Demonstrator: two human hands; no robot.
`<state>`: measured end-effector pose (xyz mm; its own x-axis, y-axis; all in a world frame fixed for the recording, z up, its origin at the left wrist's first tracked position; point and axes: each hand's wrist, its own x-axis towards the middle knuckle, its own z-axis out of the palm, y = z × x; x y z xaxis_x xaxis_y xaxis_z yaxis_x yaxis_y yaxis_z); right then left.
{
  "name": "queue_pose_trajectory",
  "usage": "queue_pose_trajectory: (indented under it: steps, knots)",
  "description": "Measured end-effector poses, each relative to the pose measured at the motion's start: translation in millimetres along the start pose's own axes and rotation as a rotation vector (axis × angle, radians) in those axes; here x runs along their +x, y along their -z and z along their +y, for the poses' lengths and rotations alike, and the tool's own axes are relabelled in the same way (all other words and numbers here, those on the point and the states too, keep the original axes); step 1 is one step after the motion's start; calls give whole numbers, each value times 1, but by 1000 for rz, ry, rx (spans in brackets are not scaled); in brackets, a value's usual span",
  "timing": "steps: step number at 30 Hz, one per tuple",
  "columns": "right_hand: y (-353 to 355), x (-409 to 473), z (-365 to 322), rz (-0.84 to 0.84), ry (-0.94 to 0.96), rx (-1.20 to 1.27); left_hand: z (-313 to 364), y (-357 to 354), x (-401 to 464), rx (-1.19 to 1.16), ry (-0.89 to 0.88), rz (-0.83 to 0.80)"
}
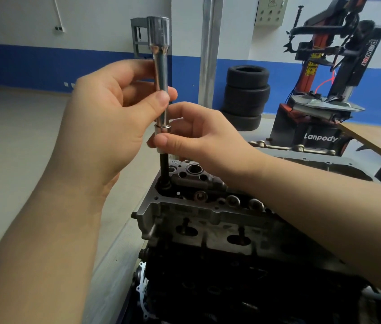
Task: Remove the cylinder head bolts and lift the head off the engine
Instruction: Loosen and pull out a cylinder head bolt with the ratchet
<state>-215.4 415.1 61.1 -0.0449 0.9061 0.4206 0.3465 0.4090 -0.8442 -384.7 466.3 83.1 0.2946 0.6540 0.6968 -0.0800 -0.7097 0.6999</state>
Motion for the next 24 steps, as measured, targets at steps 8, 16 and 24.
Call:
queue_pose_trajectory:
  steps: [8, 16, 24]
  knots:
    - [2, 0, 1, 48, 11, -32, 2, -3, -1, 18, -15, 59]
    - [-3, -1, -4, 20, -13, -80, 3, -2, -2, 120, -43, 33]
    - [-1, -4, -4, -56, -7, -100, 0, -4, -2, -29, -16, 31]
